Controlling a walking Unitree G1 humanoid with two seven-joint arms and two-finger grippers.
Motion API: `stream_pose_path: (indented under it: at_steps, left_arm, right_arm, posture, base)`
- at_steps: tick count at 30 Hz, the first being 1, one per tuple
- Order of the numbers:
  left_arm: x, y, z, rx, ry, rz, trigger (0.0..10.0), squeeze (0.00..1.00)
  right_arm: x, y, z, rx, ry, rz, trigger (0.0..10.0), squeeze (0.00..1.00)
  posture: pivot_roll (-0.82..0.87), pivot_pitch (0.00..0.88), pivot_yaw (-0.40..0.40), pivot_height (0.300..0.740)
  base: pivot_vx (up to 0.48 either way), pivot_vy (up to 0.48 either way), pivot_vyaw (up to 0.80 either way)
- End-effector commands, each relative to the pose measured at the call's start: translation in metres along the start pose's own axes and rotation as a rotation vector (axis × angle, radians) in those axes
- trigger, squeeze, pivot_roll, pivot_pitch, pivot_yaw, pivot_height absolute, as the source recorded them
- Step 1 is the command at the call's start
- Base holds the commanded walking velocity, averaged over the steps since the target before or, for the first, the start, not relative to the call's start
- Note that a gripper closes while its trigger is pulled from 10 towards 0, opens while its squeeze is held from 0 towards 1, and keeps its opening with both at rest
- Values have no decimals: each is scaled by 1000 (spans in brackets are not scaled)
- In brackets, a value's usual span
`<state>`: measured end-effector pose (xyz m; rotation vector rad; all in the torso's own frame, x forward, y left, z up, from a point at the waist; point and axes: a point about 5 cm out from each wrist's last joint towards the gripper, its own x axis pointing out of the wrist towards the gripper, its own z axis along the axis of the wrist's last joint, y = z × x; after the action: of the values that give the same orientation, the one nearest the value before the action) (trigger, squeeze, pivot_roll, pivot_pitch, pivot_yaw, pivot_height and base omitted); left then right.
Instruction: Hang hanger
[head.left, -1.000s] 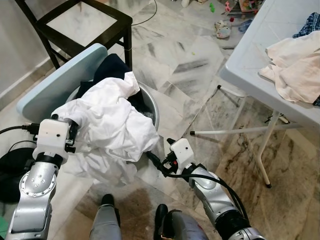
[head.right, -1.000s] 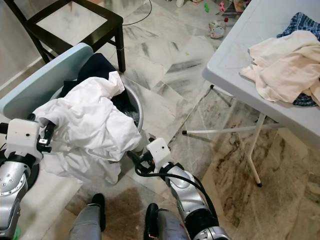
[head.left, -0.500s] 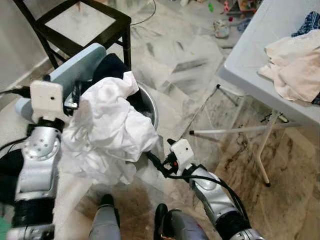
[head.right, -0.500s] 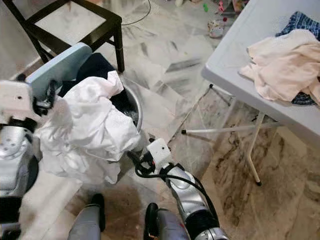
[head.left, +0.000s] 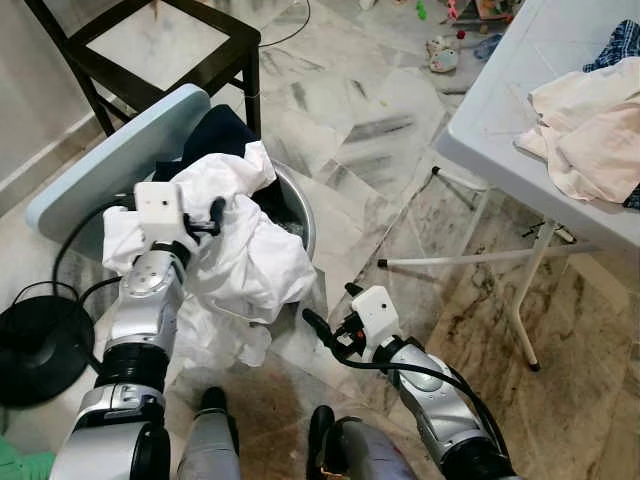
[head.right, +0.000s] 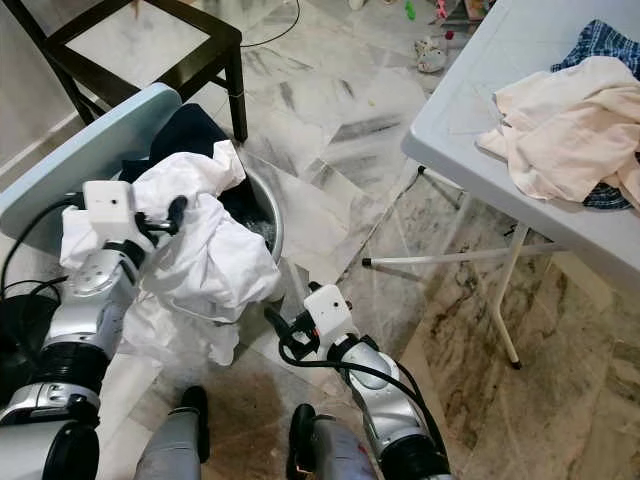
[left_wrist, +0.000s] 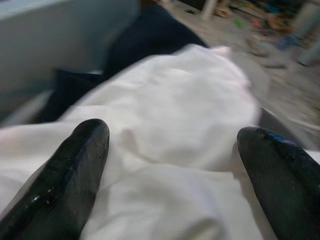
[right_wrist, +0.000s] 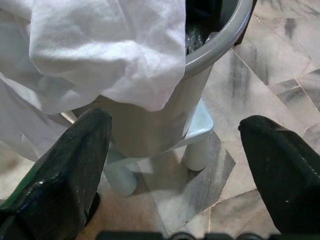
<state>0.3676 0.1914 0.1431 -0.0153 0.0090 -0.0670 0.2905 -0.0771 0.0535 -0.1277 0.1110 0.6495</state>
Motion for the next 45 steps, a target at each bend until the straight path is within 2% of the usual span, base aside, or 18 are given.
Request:
stream_pose_path:
  at_steps: [1,2,3,6,9,10,12,14,16,18,21,24,29,35,38,40,41,45]
  left_arm:
    - [-4,-11,-18,3,73,-59,10000,871]
    - [-7,-13,-27,20,105,-82,4941,522]
    - [-12,-13,-35,17,118,-94,0,0]
    - [-16,-13,-41,29,132,-112,0,0]
    - [-34,-6,-60,53,183,-103,0,0]
    - [-46,-3,-70,73,215,-99,0,0]
    - [-54,-2,-76,79,231,-96,0,0]
    - [-62,1,-80,82,231,-83,0,0]
    - [-79,5,-83,103,223,-62,0,0]
    - [-83,6,-84,113,220,-57,0,0]
    - [-103,11,-82,175,186,-15,0,0]
    - [-114,14,-81,204,172,23,0,0]
    - [-116,21,-82,219,180,72,0,0]
    - [-101,37,-67,256,133,148,0,0]
    - [-96,40,-59,255,99,152,0,0]
    - [-85,45,-43,286,27,174,0,0]
    - [-85,45,-43,286,27,174,0,0]
    - [-70,43,-5,380,-164,203,0,0]
  right_arm:
    - [-6,0,-9,8,35,-7,10000,0]
    - [-7,0,-9,7,37,-8,10000,0]
    - [-7,0,-8,6,39,-8,10000,0]
    - [-7,-1,-8,4,42,-9,10000,0]
    - [-6,-2,-8,0,50,-9,10000,0]
    - [-5,-3,-7,-3,53,-8,10000,0]
    - [-4,-3,-7,-4,55,-7,10000,0]
    - [-3,-3,-7,-5,56,-4,10000,0]
    - [-2,-1,-6,-7,57,2,10000,0]
    - [-1,-1,-6,-7,57,4,10000,0]
    - [0,1,-6,-8,60,11,10000,0]
    - [2,2,-6,-7,62,14,10000,0]
    - [3,3,-7,-8,64,19,10000,0]
    - [3,1,-7,-12,65,15,10000,0]
    - [2,0,-7,-13,66,11,10000,0]
    - [3,-1,-7,-10,65,1,10000,0]
    - [3,-1,-7,-10,65,1,10000,0]
    - [5,-1,-5,-8,52,-12,10000,0]
  posture:
    - [156,357,-162,740]
    - [159,356,-161,740]
    - [162,356,-162,740]
    - [162,356,-162,740]
    - [178,356,-163,740]
    - [192,358,-167,740]
    - [192,358,-167,740]
    - [192,358,-167,740]
    - [209,361,-171,740]
    - [222,363,-172,740]
    - [228,365,-174,740]
    - [238,365,-175,740]
    - [243,366,-179,740]
    - [238,361,-180,740]
    - [235,361,-178,740]
    - [233,361,-177,740]
    - [233,361,-177,740]
    - [229,357,-171,740]
  base:
    - [0,0,0]
    - [0,0,0]
    - [0,0,0]
    - [0,0,0]
    - [0,0,0]
    - [0,0,0]
    - [0,0,0]
    - [0,0,0]
    - [0,0,0]
    - [0,0,0]
    - [0,0,0]
    - [0,0,0]
    - [0,0,0]
    - [0,0,0]
    - [0,0,0]
    - [0,0,0]
    - [0,0,0]
    - [0,0,0]
